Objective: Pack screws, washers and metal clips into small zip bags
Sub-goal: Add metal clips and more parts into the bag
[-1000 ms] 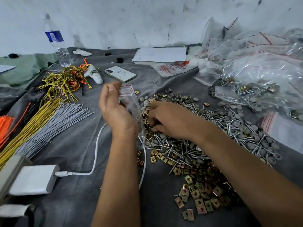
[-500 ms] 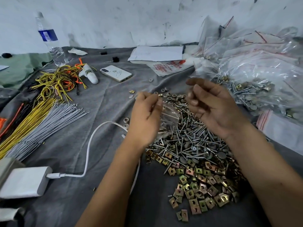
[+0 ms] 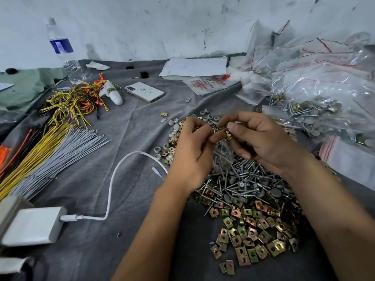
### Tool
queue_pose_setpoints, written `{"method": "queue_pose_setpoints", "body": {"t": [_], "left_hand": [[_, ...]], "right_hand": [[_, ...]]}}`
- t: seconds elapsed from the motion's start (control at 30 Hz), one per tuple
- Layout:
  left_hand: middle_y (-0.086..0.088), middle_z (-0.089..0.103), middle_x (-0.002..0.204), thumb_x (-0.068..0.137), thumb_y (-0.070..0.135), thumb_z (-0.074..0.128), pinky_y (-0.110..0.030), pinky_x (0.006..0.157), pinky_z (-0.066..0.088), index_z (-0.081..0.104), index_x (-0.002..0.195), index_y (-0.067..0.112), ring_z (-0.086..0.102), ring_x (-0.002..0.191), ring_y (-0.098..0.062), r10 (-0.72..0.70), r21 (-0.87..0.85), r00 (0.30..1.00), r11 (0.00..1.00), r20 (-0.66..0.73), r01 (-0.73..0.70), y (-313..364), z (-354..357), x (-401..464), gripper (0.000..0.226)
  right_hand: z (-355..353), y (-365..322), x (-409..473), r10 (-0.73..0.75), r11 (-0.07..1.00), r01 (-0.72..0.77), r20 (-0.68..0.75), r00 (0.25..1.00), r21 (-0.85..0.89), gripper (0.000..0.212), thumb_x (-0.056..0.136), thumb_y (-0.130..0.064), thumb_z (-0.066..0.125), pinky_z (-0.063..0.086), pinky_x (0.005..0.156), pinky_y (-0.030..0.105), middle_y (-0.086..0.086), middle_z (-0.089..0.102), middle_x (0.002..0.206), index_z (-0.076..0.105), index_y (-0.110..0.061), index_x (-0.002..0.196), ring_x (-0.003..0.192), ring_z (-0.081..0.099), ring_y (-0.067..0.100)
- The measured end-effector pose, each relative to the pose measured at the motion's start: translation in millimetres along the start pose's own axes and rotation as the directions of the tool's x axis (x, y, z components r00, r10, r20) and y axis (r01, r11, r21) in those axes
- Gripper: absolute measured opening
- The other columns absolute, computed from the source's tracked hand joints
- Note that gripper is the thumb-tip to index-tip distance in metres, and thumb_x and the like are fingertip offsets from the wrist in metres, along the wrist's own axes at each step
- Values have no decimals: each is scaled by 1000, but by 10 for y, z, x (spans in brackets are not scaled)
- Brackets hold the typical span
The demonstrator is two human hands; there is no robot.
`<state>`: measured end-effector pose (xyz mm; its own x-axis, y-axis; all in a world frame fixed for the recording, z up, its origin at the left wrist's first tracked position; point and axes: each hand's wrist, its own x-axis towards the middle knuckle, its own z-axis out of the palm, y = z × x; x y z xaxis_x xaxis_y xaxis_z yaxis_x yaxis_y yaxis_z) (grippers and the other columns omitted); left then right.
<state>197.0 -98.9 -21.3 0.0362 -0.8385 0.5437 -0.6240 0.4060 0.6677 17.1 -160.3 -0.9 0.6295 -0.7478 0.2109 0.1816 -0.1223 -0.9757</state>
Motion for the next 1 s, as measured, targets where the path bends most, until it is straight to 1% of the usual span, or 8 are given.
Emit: {"method": "queue_pose_setpoints", "body": {"t": [0.1,0.27,0.43,0.57,0.7,0.77,0.9,1.0], "left_hand": [[-6,49,100,106,13,57,-21,79,39,51,72,10,50,94,-20,11,-11,1000,1000,0,-11,4,-3,13,35],[-10,50,104,102,8,51,-37,83,46,56,76,4,52,98,-26,-26,-47,999,999,-36,24,-8,-23,17,27],[-12,50,105,100,14,47,-29,86,44,59,79,-1,52,102,-24,-45,-71,997,997,-61,41,35,-43,18,28],[-11,51,107,100,12,47,-29,88,44,57,77,1,52,104,-24,-44,-97,998,994,-36,41,47,-41,22,27],[-9,51,106,100,14,48,-26,90,42,57,77,8,52,106,-23,-57,-115,998,992,-37,53,22,-54,35,25],[-8,52,106,100,15,48,-25,90,41,57,78,10,52,106,-22,-65,-115,996,992,-53,59,-1,-60,41,25],[-9,54,105,101,16,47,-29,87,43,58,82,12,54,102,-21,-122,-149,967,985,-223,90,-40,-109,67,23],[-10,54,102,102,18,47,-23,86,43,57,82,27,54,97,-14,-234,-295,842,951,-486,94,-38,-206,102,25]], "right_hand": [[27,-6,0,-23,996,16,-71,997,-93,20,97,-22,59,38,43,21,17,76,102,66,-9,110,42,47,13],[26,-27,-4,-29,983,14,-84,996,-181,22,94,-27,64,34,38,16,12,78,97,65,-9,108,39,54,15],[87,56,-1,-58,850,13,-70,996,-527,9,92,-30,70,41,40,20,-4,77,77,63,-25,91,39,62,21],[119,58,5,-114,843,52,-85,990,-535,18,85,-41,73,42,40,21,-5,74,67,65,-25,84,40,64,20],[114,34,-16,-168,859,100,-91,982,-501,15,97,-33,65,40,36,17,-11,74,71,73,-22,92,40,63,16],[111,19,-5,-188,877,111,-122,975,-468,15,102,-27,61,41,35,22,-1,77,81,73,-17,99,42,65,21],[85,32,26,-254,913,141,-264,931,-382,10,102,-18,60,44,39,24,1,78,95,69,-18,104,54,67,21],[104,106,36,-270,699,37,-216,938,-714,17,96,-21,66,45,66,10,-21,70,91,69,-34,107,78,65,-5]]}}
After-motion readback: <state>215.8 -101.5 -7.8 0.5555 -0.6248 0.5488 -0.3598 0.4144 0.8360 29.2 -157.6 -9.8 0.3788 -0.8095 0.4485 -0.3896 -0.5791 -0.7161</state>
